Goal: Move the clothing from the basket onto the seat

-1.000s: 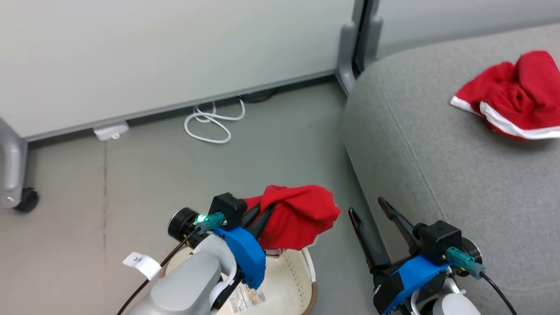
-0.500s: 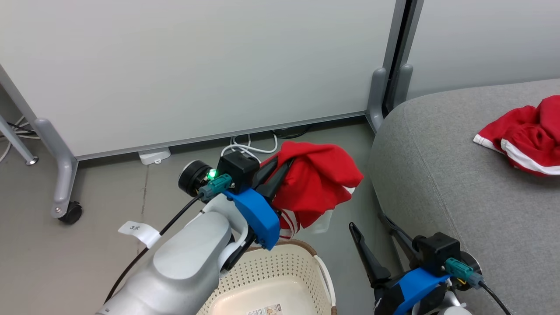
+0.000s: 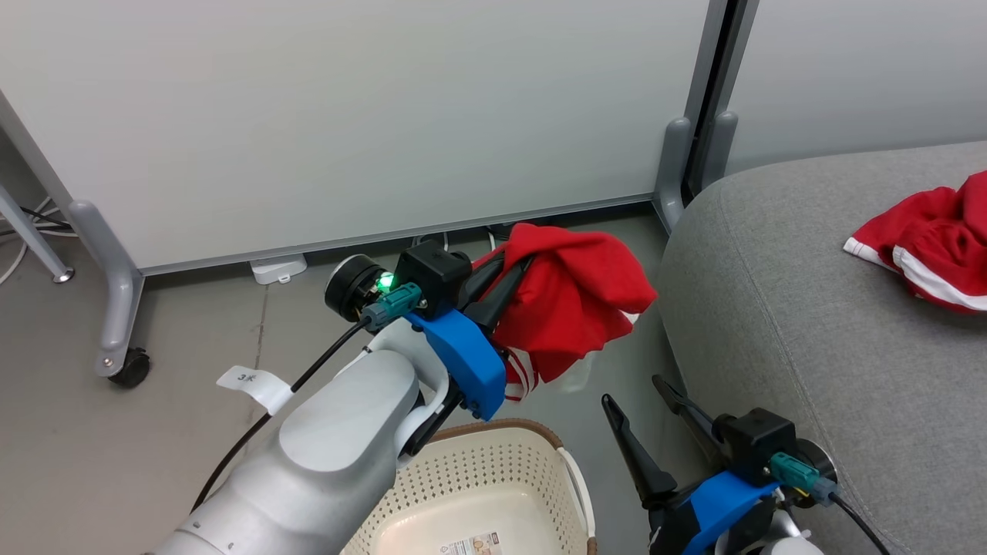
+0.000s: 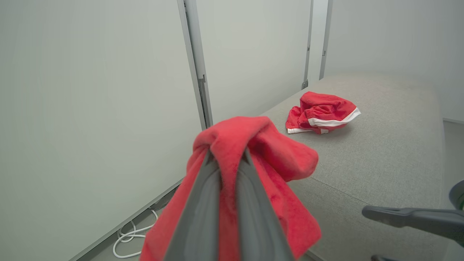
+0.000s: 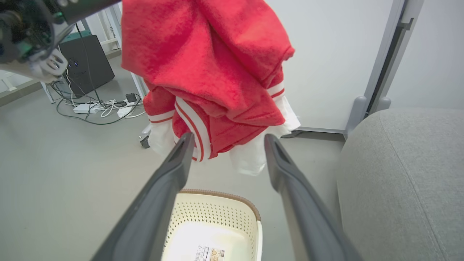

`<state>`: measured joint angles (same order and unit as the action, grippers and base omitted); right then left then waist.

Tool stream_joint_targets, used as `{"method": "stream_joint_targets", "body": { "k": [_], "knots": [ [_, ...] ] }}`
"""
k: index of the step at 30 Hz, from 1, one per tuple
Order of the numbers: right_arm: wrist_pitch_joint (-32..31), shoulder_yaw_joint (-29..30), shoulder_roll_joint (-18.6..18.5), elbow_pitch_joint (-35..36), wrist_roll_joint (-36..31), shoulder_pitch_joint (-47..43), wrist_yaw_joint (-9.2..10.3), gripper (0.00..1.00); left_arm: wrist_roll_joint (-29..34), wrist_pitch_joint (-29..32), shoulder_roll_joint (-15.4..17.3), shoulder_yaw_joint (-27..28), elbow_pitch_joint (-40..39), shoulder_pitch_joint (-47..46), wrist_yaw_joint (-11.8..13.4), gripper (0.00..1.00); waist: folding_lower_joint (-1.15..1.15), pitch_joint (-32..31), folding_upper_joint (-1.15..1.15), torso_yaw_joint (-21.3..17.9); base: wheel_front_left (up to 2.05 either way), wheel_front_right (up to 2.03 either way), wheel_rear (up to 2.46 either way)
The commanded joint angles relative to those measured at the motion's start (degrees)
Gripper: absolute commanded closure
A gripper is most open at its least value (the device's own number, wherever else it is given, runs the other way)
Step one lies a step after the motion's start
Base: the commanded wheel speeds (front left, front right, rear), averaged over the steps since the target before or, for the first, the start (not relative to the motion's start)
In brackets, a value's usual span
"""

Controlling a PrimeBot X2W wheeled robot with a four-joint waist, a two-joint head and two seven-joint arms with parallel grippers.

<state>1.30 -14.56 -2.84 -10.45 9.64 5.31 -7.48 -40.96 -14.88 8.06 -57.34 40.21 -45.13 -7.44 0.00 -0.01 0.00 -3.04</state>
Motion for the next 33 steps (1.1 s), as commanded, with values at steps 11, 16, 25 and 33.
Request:
{"method": "stream_joint_targets", "body": {
  "k": [11, 16, 25, 33],
  "knots": [
    [-0.7, -3.55, -0.1, -2.49, -2.44, 5.8, -0.02, 0.0, -1.16, -0.28, -0.58, -1.07, 0.3, -1.37, -0.05, 1.0, 0.0, 0.82, 0.0, 0.09, 0.0, 0.0, 0.0],
    [-1.4, -4.42, -0.1, -5.52, -3.93, 9.44, -0.02, 0.0, -1.55, -0.31, -0.96, -1.74, 0.32, -1.68, -0.05, 1.0, 0.0, 1.23, 0.0, 0.41, 0.0, 0.0, 0.0],
    [-1.12, -4.97, -0.09, -13.52, -5.17, 16.64, -0.02, 0.0, -2.38, -0.37, -1.53, -2.79, -0.11, -2.55, -0.05, 1.0, 0.0, 2.25, 0.0, 1.13, 0.0, 0.0, 0.0],
    [1.22, -5.39, -0.09, -21.85, -4.36, 22.09, -0.02, 0.0, -3.2, -0.41, -1.93, -3.75, -0.93, -3.36, -0.05, 1.0, 0.0, 2.56, 0.0, 1.79, 0.0, 0.0, 0.0]
  ]
}}
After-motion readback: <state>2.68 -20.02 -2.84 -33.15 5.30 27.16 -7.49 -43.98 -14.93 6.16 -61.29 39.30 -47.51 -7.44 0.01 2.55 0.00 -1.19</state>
